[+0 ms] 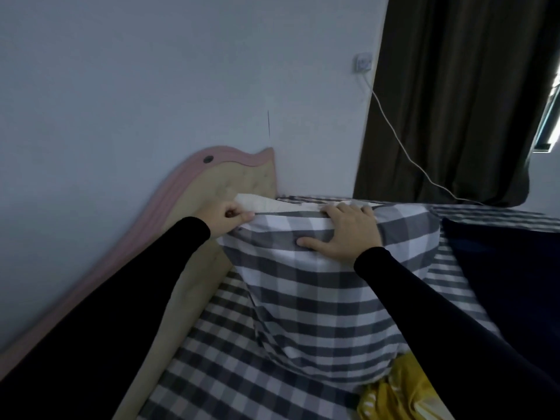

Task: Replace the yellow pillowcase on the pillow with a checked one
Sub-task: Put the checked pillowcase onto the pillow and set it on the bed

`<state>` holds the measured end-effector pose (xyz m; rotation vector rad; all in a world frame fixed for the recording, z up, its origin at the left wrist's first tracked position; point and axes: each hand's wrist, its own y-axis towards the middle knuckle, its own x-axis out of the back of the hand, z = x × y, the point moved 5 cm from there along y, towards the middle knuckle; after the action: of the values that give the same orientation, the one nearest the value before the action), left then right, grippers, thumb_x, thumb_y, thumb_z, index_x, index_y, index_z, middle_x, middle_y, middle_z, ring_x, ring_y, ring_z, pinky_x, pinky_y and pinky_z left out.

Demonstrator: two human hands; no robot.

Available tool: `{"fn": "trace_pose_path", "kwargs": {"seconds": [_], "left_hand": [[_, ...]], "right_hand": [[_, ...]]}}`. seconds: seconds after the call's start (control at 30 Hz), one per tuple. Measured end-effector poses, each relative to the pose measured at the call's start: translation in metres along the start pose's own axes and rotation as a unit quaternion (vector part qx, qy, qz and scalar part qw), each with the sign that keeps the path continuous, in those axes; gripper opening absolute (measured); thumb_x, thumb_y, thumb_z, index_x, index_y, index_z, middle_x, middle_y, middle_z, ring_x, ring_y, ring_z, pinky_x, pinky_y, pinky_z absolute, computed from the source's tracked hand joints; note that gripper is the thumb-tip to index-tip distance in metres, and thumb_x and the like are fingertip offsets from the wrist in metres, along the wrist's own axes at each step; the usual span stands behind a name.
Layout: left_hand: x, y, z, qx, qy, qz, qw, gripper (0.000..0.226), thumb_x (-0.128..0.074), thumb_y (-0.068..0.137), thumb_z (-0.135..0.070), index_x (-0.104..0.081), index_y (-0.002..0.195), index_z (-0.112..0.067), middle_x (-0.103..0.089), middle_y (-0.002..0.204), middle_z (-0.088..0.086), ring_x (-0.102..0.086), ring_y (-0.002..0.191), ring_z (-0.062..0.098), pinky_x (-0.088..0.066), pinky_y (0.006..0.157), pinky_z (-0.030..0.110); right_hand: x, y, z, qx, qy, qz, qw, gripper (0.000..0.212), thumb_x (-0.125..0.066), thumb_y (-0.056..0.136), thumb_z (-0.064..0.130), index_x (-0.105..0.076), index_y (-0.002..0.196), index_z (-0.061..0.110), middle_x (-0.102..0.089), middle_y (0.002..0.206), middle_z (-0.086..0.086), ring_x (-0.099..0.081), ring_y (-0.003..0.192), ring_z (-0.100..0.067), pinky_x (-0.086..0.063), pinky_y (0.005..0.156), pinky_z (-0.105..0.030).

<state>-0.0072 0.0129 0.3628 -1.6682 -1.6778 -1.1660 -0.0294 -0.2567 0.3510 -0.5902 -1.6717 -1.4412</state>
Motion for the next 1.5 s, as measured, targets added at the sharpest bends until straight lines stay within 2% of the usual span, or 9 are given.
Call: {"fn": "trace_pose_path", "kwargs": {"seconds": [0.17, 0.33, 0.5, 0.73, 0.8, 0.93, 1.17, 1.3, 1.5], "left_hand": [[0.0, 0.009, -0.001, -0.028, -0.094, -0.042, 0.994, 0.022, -0.056, 0.095, -0.027, -0.054, 0.082, -0.01, -0.05, 0.116, -0.002, -0.049, 0.098, 0.009, -0.037, 0.081, 0.023], [-0.008, 0.009, -0.008, -0.051, -0.119, -0.109, 0.986, 0.031, -0.052, 0.097, -0.03, -0.042, 0.069, -0.021, -0.04, 0.062, -0.004, -0.04, 0.059, 0.011, -0.03, 0.057, 0.026], [-0.009, 0.007, -0.008, -0.067, -0.227, -0.081, 0.968, 0.032, -0.051, 0.083, -0.051, -0.046, 0.071, -0.022, -0.046, 0.061, -0.002, -0.043, 0.061, 0.013, -0.033, 0.061, 0.03], [0.002, 0.026, -0.049, -0.019, -0.442, 0.094, 0.892, 0.044, -0.05, 0.093, -0.007, -0.072, 0.056, -0.016, -0.066, 0.063, -0.006, -0.062, 0.059, 0.006, -0.047, 0.063, 0.021], [-0.008, 0.029, -0.045, -0.012, -0.366, 0.132, 0.921, 0.028, -0.057, 0.089, -0.011, -0.071, 0.068, -0.02, -0.065, 0.07, -0.006, -0.06, 0.066, 0.007, -0.044, 0.068, 0.023], [-0.035, 0.022, -0.011, 0.071, -0.31, 0.136, 0.938, 0.036, -0.056, 0.085, -0.019, -0.069, 0.052, -0.023, -0.057, 0.056, -0.007, -0.048, 0.05, 0.006, -0.03, 0.055, 0.025], [-0.015, 0.029, -0.041, 0.013, -0.536, -0.004, 0.844, 0.025, -0.043, 0.095, 0.002, -0.06, 0.081, -0.01, -0.066, 0.063, -0.008, -0.062, 0.061, 0.004, -0.048, 0.061, 0.014], [-0.022, 0.026, -0.025, 0.015, -0.447, -0.015, 0.894, 0.022, -0.049, 0.098, -0.025, -0.068, 0.09, -0.019, -0.073, 0.077, -0.014, -0.065, 0.079, 0.002, -0.05, 0.071, 0.016], [-0.016, 0.017, -0.034, -0.053, -0.373, -0.063, 0.924, 0.012, -0.067, 0.086, -0.012, -0.07, 0.077, -0.02, -0.071, 0.068, -0.011, -0.063, 0.067, 0.004, -0.051, 0.068, 0.018]], "right_hand": [[0.003, 0.014, -0.004, -0.056, 0.006, -0.023, 0.998, 0.075, -0.019, 0.08, 0.078, -0.06, 0.106, 0.021, -0.066, 0.108, -0.002, -0.059, 0.102, -0.026, -0.033, 0.093, -0.044], [-0.002, 0.036, 0.027, -0.027, 0.019, 0.031, 0.999, 0.067, -0.033, 0.082, 0.077, -0.052, 0.113, 0.021, -0.061, 0.114, -0.002, -0.058, 0.104, -0.026, -0.036, 0.093, -0.047], [0.0, 0.038, 0.03, 0.005, 0.119, -0.007, 0.993, 0.047, -0.044, 0.087, 0.066, -0.045, 0.078, 0.02, -0.069, 0.09, -0.006, -0.064, 0.089, -0.03, -0.038, 0.075, -0.037], [0.022, 0.053, -0.004, -0.022, 0.261, 0.003, 0.965, 0.051, -0.055, 0.09, 0.048, -0.033, 0.057, 0.016, -0.044, 0.054, -0.002, -0.051, 0.062, -0.029, -0.031, 0.056, -0.033], [0.014, 0.053, -0.018, -0.045, 0.285, 0.049, 0.956, 0.05, -0.057, 0.09, 0.046, -0.037, 0.056, 0.015, -0.043, 0.053, -0.001, -0.048, 0.059, -0.023, -0.03, 0.053, -0.035], [-0.001, 0.038, -0.036, -0.078, 0.298, 0.085, 0.947, 0.047, -0.063, 0.087, 0.042, -0.049, 0.06, 0.007, -0.051, 0.057, -0.006, -0.051, 0.06, -0.021, -0.034, 0.055, -0.03], [0.031, 0.047, -0.03, -0.131, 0.371, -0.089, 0.915, 0.043, -0.06, 0.091, 0.033, -0.038, 0.062, 0.01, -0.037, 0.054, -0.001, -0.037, 0.051, -0.012, -0.023, 0.054, -0.029], [0.029, 0.05, -0.039, -0.222, 0.425, -0.158, 0.863, 0.043, -0.056, 0.094, 0.027, -0.031, 0.061, 0.018, -0.039, 0.059, 0.004, -0.042, 0.062, -0.017, -0.026, 0.061, -0.023], [0.017, 0.074, 0.013, -0.133, 0.415, 0.065, 0.898, 0.04, -0.066, 0.081, 0.046, -0.054, 0.108, 0.019, -0.064, 0.098, -0.002, -0.061, 0.096, -0.021, -0.047, 0.088, -0.033]]}}
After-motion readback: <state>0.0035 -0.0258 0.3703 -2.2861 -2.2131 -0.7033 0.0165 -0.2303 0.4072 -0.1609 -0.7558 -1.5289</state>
